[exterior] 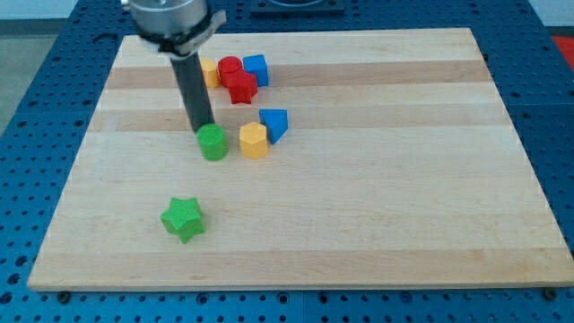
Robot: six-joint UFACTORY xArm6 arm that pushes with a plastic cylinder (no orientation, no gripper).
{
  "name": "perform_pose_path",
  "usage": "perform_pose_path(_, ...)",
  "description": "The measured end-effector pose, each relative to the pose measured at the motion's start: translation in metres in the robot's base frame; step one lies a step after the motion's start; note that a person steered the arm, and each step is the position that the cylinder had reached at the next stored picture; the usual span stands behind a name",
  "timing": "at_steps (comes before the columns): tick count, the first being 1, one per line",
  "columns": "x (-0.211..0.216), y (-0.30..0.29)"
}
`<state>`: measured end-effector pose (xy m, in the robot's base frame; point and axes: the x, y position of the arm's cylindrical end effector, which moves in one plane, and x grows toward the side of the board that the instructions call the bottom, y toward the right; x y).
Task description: Push the green circle closer to the green star
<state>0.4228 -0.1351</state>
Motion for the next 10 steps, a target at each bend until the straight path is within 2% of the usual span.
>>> perform_pose_path(1,0.016,0.0)
perform_pose_path(3,-0.002,0.006)
perform_pose_path(6,0.071,0.031)
perform_pose_path(8,0.077,0.047)
perform_pose_path(10,0.055,0.064)
